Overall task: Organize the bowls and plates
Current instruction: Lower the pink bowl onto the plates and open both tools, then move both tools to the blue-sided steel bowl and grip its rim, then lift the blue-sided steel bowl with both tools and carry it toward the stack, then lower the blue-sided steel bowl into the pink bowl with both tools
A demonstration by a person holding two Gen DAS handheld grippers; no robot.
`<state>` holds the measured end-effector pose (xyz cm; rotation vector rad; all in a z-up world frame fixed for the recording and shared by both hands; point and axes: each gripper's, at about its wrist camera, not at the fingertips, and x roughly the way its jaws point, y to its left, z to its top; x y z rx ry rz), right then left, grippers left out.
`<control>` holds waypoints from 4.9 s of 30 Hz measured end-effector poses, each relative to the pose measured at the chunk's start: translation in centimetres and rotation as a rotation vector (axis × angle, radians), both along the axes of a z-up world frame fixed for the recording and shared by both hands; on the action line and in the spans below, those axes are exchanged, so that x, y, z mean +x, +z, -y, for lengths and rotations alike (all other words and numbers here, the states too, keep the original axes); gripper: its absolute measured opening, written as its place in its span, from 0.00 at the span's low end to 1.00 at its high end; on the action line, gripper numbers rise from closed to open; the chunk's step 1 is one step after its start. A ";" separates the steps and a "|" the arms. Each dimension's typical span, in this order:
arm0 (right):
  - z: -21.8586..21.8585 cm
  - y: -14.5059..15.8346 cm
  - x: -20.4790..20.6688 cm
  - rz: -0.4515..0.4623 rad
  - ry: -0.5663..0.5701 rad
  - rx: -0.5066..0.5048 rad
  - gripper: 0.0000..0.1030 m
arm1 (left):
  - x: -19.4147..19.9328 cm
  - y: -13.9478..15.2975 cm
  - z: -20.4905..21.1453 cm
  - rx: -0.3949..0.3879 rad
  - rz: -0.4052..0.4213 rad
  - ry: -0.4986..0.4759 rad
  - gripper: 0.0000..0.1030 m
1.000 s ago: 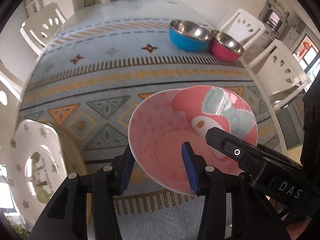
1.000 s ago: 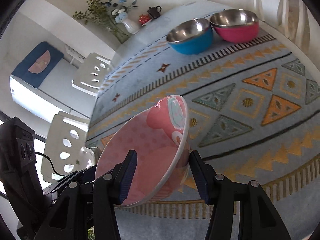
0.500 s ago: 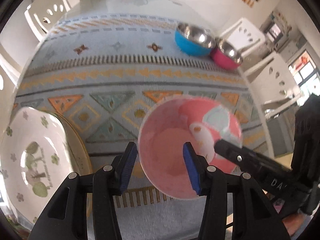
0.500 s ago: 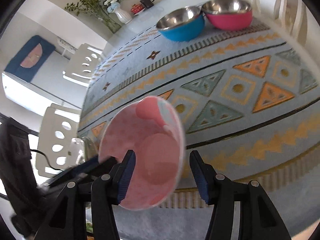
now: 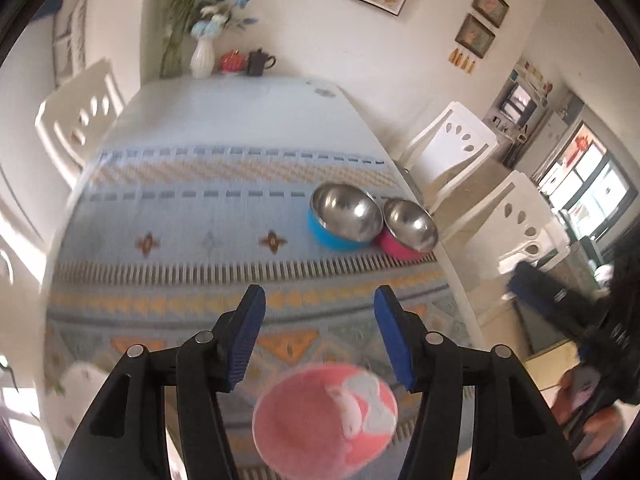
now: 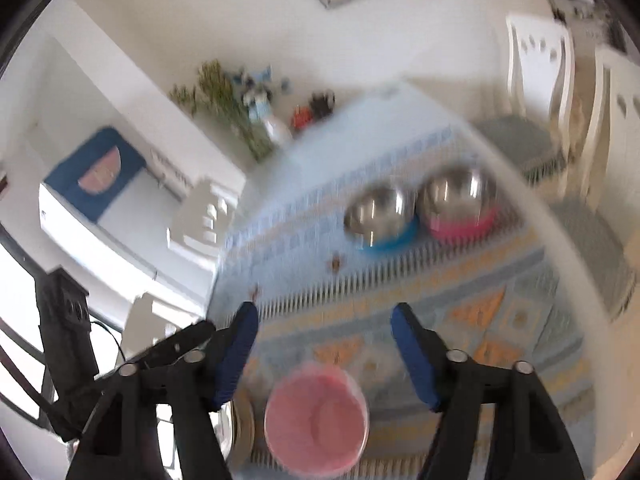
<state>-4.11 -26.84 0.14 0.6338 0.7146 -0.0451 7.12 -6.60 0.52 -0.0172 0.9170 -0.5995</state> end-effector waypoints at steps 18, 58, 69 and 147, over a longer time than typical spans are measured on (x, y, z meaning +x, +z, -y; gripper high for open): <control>5.5 -12.2 11.1 -0.122 -0.022 0.190 0.67 | 11.9 -8.7 9.5 0.049 -0.124 -0.014 0.53; 4.5 -13.0 15.9 -0.058 -0.030 -0.054 0.38 | 14.5 -11.5 10.5 -0.067 -0.223 -0.041 0.45; 1.2 -12.5 13.3 -0.104 0.064 -0.044 0.18 | 11.4 -12.2 9.0 0.035 -0.210 0.026 0.42; -9.6 -13.2 -0.1 -0.382 0.328 0.037 0.43 | -5.0 -11.1 -3.9 0.132 -0.324 0.039 0.36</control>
